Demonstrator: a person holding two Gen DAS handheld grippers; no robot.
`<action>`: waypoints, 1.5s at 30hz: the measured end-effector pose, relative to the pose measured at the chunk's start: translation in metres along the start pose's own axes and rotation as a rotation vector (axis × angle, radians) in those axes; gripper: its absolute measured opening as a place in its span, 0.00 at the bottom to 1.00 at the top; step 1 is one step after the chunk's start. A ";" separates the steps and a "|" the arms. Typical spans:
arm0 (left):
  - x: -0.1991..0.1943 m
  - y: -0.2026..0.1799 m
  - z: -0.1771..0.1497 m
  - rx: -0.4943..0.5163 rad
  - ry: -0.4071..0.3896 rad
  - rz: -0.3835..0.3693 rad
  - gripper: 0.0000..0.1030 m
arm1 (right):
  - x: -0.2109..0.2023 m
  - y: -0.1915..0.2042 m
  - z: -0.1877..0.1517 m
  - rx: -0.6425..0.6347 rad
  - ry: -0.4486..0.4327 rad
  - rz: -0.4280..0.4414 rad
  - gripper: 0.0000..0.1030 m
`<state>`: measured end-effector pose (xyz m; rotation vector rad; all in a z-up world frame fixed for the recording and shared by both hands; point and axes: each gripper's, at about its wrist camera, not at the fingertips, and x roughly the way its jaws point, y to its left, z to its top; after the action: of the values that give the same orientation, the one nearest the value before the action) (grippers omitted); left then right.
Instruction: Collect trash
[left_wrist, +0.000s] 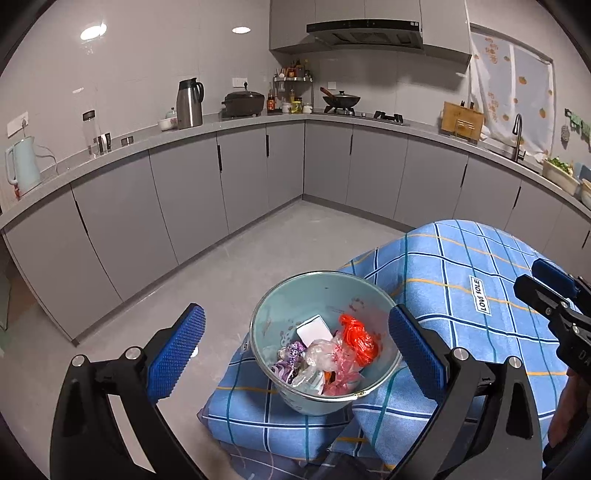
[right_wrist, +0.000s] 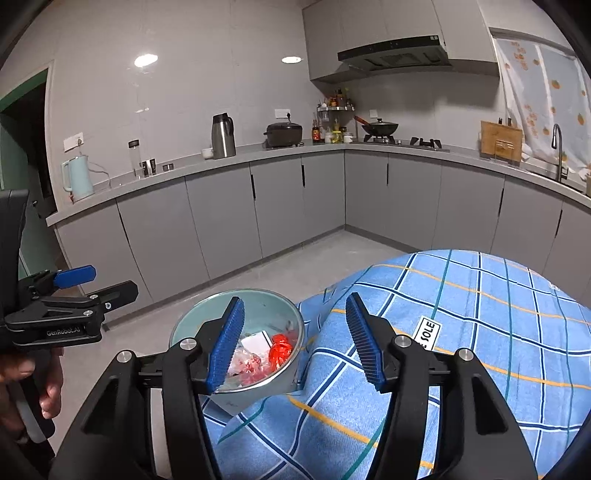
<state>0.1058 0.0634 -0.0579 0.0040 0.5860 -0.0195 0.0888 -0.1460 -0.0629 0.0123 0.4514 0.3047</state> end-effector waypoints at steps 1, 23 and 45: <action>-0.002 0.000 0.001 -0.002 -0.006 -0.002 0.95 | -0.001 0.000 0.000 0.000 -0.001 -0.001 0.56; -0.019 -0.002 0.005 0.002 -0.039 -0.020 0.95 | -0.014 0.004 0.004 0.004 -0.026 -0.002 0.56; -0.018 -0.001 0.007 0.001 -0.015 -0.006 0.95 | -0.019 0.002 0.006 -0.007 -0.034 -0.008 0.60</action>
<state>0.0946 0.0626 -0.0417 0.0032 0.5711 -0.0259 0.0748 -0.1492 -0.0490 0.0091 0.4165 0.2974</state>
